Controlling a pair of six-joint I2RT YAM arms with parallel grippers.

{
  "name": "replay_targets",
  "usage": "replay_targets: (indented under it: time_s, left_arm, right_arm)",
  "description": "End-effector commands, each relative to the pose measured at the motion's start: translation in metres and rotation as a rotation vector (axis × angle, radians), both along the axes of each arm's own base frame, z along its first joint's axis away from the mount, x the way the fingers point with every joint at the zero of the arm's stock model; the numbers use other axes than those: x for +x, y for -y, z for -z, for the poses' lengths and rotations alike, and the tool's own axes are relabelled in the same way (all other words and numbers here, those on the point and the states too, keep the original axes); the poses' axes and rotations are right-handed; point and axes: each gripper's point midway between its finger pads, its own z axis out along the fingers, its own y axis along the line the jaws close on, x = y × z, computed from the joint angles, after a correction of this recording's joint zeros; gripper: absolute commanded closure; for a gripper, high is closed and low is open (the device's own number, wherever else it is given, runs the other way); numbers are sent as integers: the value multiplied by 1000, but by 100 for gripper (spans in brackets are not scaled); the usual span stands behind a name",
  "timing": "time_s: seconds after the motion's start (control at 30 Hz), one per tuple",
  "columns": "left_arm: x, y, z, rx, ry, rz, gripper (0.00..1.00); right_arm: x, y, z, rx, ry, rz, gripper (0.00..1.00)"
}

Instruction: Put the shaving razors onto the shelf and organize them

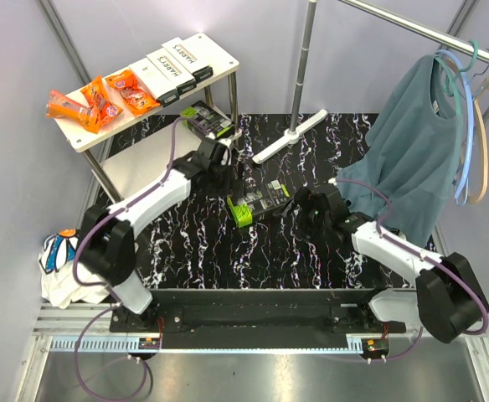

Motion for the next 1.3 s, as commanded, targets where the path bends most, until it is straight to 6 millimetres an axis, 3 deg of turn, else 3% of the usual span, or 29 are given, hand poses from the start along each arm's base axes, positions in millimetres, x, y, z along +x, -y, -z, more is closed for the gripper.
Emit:
replay_targets:
  time_s: [0.0, 0.03, 0.07, 0.13, 0.17, 0.23, 0.27, 0.43, 0.53, 0.6, 0.63, 0.7, 0.73, 0.77, 0.8, 0.87, 0.9, 1.0, 1.17, 1.27]
  left_arm:
    - [48, 22, -20, -3, 129, 37, 1]
    - [57, 27, -26, -11, 148, 40, 1]
    - [62, 30, -13, 7, 127, 45, 1]
    - [75, 33, -13, 12, 133, 48, 1]
    - [79, 34, 3, 27, 103, 53, 1]
    - [89, 35, 8, 20, 91, 50, 1]
    - [92, 36, 23, 22, 62, 52, 1]
    - [87, 45, 55, -19, -45, 89, 1]
    - [69, 49, 66, -56, -117, 115, 1]
    - [57, 57, 55, -118, -126, 136, 1]
    - [43, 53, 64, -118, -160, 139, 1]
    - [27, 57, 55, -153, -166, 159, 1]
    - [12, 54, 65, -145, -200, 165, 1]
    - [5, 54, 61, -153, -194, 174, 1]
    - [-13, 51, 74, -137, -239, 167, 1]
    - [-25, 54, 72, -164, -240, 172, 2]
    - [-45, 54, 83, -162, -287, 168, 2]
    - [-70, 60, 87, -182, -306, 176, 3]
    - [-79, 68, 67, -240, -266, 198, 3]
    - [-68, 56, 62, -201, -223, 145, 1]
  right_arm:
    - [39, 6, -7, 38, 69, 83, 0]
    - [40, 4, 4, 41, 39, 75, 0]
    - [48, -2, 1, 73, 70, 68, 0]
    - [48, -10, 14, 107, 35, 41, 0]
    - [54, -16, 10, 140, 66, 31, 0]
    - [53, -23, 20, 166, 36, 14, 0]
    - [57, -26, 19, 185, 51, 7, 1]
    - [56, -33, 25, 237, 73, -15, 0]
    - [58, -36, 26, 250, 75, -25, 0]
    - [57, -36, 31, 251, 64, -28, 0]
    - [56, -37, 33, 249, 57, -28, 0]
    - [55, -36, 37, 249, 45, -23, 0]
    - [54, -36, 39, 248, 42, -22, 0]
    - [53, -35, 40, 246, 38, -22, 0]
    - [51, -34, 42, 244, 30, -20, 0]
    - [48, -32, 46, 236, 21, -19, 0]
    - [46, -31, 48, 230, 14, -18, 0]
    - [44, -30, 50, 223, 13, -24, 0]
    - [43, -29, 51, 214, 20, -33, 0]
    - [44, -30, 53, 211, 16, -38, 2]
